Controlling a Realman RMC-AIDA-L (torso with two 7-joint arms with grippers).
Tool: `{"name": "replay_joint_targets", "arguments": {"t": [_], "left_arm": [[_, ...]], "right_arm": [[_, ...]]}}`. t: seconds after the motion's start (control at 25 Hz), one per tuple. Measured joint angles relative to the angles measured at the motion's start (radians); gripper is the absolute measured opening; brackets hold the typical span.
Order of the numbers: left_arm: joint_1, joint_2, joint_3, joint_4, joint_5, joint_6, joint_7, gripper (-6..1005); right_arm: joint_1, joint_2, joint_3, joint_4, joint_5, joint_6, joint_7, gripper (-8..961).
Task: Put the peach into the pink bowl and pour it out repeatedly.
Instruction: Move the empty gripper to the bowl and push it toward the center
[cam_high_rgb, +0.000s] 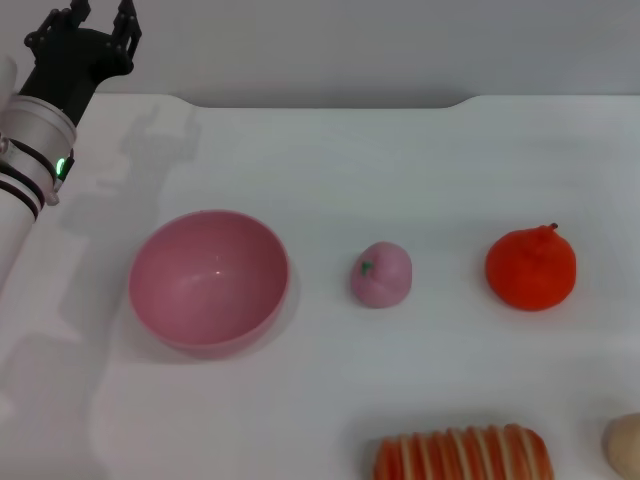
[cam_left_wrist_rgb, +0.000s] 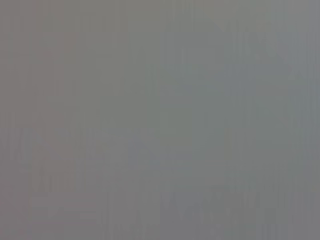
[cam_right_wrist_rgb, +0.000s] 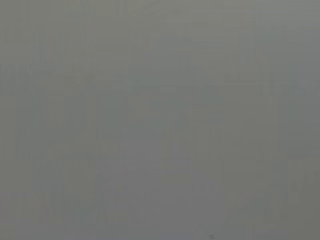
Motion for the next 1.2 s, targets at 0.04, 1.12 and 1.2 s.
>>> {"name": "replay_joint_targets", "arguments": {"t": [0.04,1.12,1.2], "left_arm": [[0.000,0.000,0.001,0.000,0.000,0.000,0.000,532],[0.008,0.005,0.005,-0.012,-0.002,0.029,-0.082,531],[0.008,0.005,0.005,-0.017,-0.002,0.030,-0.082,531]], "right_arm": [[0.003,-0.001,0.000,-0.001,0.000,0.005,0.000,414],[0.008,-0.003,0.003,-0.002,0.000,0.029,0.005,414],[0.005,-0.002,0.003,0.000,0.000,0.029,0.006,414]]}}
